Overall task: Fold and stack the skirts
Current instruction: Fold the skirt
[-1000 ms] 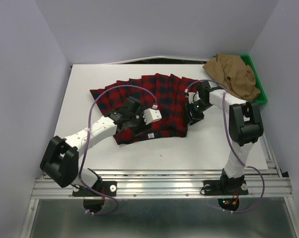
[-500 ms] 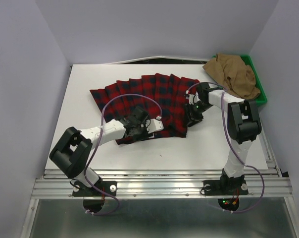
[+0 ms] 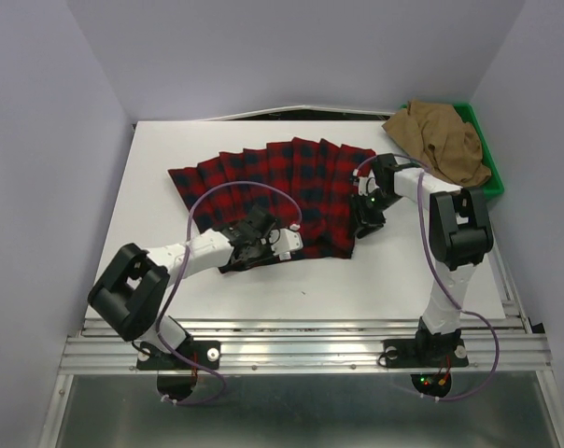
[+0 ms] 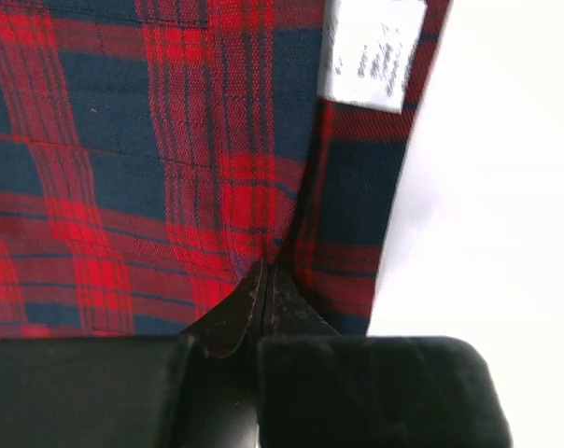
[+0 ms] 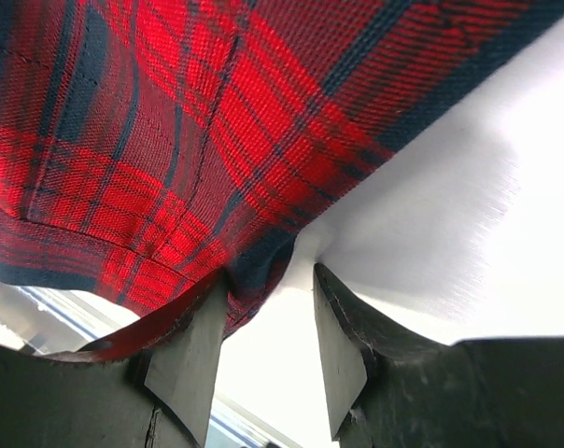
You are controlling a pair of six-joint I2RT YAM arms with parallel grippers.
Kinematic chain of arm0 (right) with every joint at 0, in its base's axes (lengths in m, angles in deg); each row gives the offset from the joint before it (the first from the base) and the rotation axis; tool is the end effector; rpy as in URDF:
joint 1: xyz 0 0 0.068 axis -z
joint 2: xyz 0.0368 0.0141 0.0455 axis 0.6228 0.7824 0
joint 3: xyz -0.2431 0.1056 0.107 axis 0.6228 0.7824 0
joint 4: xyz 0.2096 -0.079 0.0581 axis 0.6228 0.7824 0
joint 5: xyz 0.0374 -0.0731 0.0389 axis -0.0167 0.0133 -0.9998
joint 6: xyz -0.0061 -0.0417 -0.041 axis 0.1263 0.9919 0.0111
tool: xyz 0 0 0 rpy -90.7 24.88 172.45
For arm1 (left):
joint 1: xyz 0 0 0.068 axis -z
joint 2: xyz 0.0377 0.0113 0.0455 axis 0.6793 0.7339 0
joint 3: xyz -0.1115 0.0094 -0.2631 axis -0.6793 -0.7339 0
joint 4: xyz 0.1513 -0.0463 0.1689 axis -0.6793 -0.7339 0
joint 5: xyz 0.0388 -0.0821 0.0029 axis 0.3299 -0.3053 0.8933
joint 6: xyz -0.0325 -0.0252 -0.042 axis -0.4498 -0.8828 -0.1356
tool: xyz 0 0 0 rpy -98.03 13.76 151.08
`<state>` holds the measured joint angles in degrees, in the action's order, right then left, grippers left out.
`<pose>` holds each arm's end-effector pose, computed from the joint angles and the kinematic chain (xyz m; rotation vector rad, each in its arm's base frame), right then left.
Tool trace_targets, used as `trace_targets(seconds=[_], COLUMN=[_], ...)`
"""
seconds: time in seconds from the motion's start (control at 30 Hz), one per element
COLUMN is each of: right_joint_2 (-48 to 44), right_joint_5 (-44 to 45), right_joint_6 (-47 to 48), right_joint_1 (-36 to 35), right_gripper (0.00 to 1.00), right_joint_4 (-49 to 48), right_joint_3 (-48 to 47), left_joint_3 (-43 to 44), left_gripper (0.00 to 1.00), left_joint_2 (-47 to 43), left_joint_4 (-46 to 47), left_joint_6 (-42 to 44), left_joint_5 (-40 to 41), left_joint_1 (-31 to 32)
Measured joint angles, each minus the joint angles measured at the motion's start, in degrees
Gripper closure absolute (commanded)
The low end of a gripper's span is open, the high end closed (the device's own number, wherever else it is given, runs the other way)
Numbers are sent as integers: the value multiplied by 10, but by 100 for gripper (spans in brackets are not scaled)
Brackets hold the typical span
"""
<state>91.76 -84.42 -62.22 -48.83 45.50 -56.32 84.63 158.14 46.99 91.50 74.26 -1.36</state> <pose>0.3484 0.0821 0.1785 -0.3598 2.9405 0.6885 0.2078 -0.1816 0.2085 1.6371 1.8887 0.0369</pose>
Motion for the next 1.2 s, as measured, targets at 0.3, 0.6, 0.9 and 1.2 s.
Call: trace_targets(seconds=[0.3,0.6,0.9,1.2], right_joint_2=[0,-1,-15,-50], right_joint_5=[9,42,65,38], right_joint_6=[-2,25,61,63], right_joint_1=[0,0,2,-14], right_gripper=[52,45,40,48], right_joint_4=[2,18,49,58], right_joint_3=[-3,-19,-111,-141], left_joint_3=[-55,-87,34,45], left_gripper=[98,23,31,65], left_joint_2=[-118,-88,-168,-130], left_joint_4=[-59,-60,-114,-131], left_joint_6=[24,24,-39,-21], left_joint_5=[0,4,-70,-86], left_joint_1=[0,1,-37,-151])
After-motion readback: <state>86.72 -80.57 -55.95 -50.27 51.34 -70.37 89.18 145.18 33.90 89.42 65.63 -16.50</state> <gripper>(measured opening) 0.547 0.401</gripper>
